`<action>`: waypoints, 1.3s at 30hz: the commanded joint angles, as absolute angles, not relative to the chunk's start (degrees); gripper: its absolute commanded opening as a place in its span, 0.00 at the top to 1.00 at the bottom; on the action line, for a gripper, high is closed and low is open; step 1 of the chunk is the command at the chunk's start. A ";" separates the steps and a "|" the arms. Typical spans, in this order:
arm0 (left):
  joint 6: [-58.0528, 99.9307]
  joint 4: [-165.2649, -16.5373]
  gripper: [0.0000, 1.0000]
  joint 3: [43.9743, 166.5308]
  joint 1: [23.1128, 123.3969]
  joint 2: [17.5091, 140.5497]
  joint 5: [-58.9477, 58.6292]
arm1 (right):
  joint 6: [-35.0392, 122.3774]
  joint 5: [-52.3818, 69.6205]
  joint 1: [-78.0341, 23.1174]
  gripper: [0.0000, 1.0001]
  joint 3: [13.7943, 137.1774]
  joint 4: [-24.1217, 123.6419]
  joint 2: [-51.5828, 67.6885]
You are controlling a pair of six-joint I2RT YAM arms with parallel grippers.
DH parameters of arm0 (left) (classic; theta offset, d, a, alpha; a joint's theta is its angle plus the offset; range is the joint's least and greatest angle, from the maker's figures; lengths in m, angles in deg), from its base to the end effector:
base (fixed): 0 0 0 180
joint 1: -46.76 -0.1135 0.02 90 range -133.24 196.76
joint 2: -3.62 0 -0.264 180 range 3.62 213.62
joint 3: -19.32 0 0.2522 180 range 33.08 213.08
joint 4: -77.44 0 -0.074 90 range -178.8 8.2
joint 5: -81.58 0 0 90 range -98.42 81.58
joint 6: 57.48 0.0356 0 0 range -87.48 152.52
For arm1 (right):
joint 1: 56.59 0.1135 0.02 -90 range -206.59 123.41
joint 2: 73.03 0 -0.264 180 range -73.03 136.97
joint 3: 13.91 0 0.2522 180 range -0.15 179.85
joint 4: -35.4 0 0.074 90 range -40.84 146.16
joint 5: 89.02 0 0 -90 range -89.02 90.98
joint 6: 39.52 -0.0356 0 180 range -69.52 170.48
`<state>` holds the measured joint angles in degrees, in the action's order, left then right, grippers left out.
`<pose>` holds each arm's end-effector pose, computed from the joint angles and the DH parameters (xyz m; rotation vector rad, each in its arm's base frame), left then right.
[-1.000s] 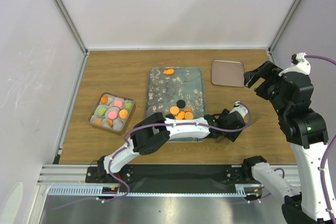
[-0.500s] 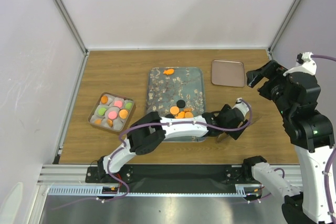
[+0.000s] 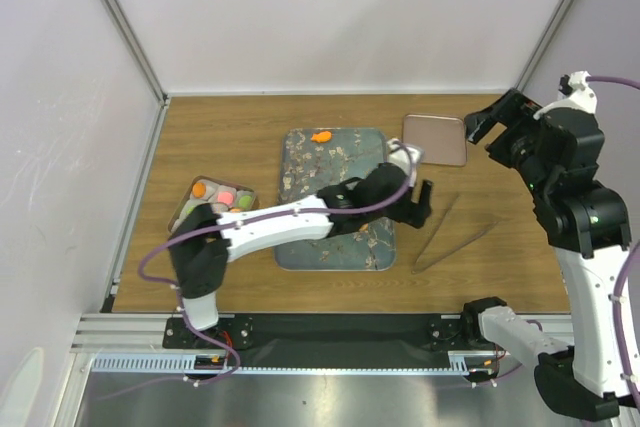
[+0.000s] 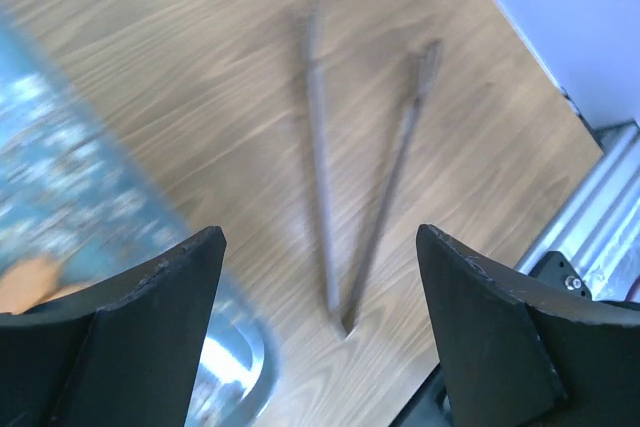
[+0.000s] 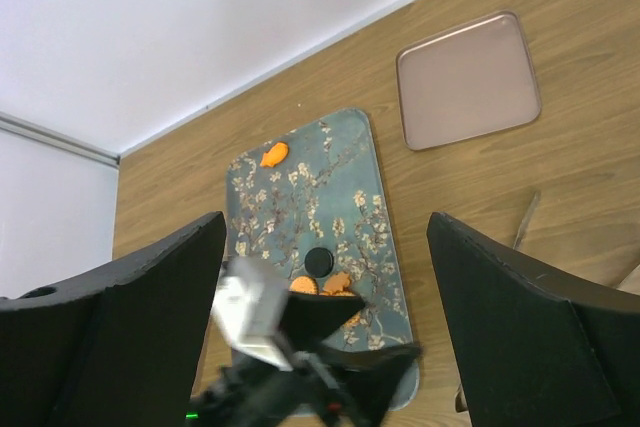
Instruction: Pack the cookies
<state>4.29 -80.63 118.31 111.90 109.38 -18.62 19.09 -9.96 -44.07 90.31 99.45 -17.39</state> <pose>0.1898 -0.3946 0.2855 0.5764 2.0887 -0.8004 0.1409 0.0244 0.4915 0.4353 1.7991 0.3612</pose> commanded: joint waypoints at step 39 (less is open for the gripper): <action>10.28 -45.56 0.12 91.62 98.26 39.57 -28.64 | 24.38 -6.50 -63.62 0.42 110.41 85.37 58.09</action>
<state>8.20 -44.53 91.87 98.63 39.85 -28.08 22.43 -5.66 -63.46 106.81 84.96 56.70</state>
